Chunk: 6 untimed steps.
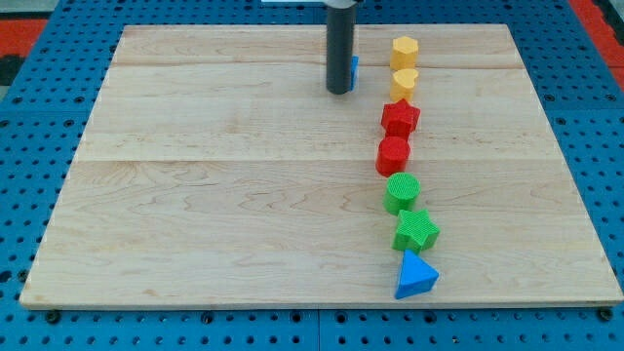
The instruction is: Push the blue cube to the top yellow hexagon
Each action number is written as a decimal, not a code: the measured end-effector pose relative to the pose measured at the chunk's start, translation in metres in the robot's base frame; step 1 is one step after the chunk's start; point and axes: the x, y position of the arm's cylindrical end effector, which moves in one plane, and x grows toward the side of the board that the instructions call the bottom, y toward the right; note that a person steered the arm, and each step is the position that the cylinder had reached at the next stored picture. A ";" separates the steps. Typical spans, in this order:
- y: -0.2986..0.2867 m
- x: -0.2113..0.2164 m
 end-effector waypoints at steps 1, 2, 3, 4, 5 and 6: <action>0.005 -0.034; 0.005 -0.052; 0.005 -0.070; -0.013 -0.088; -0.021 -0.097; -0.015 -0.102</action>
